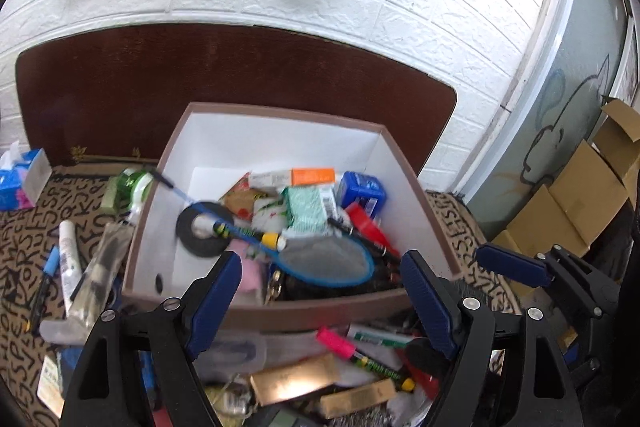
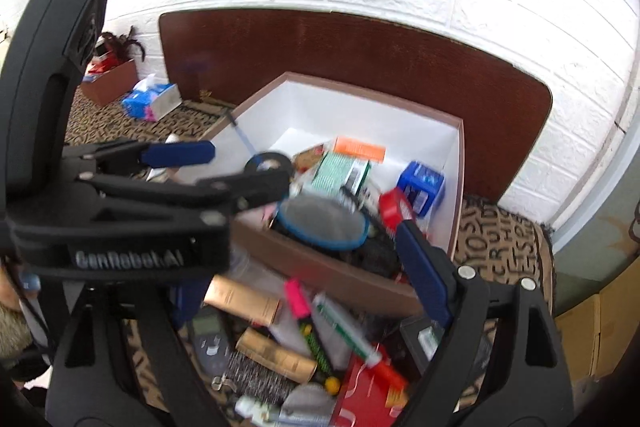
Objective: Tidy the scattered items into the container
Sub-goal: 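Withdraw the right tool from the box toward the steel wool scrubber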
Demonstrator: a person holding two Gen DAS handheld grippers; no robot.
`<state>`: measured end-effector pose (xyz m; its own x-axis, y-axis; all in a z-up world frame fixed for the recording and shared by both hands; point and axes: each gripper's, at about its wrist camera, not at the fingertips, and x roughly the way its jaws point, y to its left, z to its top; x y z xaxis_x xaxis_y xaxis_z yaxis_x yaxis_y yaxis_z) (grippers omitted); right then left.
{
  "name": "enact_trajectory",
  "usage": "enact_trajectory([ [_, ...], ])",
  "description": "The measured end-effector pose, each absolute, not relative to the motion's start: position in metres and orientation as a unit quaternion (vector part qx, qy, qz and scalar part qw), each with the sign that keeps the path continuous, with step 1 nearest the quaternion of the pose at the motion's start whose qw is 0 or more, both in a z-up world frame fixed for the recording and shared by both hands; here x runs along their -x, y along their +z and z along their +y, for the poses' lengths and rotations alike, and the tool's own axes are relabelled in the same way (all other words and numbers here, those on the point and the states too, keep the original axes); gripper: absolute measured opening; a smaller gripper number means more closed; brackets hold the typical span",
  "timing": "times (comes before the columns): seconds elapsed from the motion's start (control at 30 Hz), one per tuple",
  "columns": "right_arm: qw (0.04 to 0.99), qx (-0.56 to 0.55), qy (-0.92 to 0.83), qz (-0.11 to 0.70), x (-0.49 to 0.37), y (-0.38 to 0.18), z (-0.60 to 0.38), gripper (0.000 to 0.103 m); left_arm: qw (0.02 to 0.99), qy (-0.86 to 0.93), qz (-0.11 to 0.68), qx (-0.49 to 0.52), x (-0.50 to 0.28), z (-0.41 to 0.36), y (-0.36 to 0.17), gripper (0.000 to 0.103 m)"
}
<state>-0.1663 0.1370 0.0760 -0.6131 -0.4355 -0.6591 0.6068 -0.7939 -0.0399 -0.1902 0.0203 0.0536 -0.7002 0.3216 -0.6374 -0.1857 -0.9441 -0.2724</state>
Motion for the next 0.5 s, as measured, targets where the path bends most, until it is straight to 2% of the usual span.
enact_trajectory([
  [0.5,0.305,-0.367,-0.860,0.181,0.077,0.012,0.168,0.087,0.131,0.890,-0.099,0.425,0.095,0.033,-0.025,0.084],
])
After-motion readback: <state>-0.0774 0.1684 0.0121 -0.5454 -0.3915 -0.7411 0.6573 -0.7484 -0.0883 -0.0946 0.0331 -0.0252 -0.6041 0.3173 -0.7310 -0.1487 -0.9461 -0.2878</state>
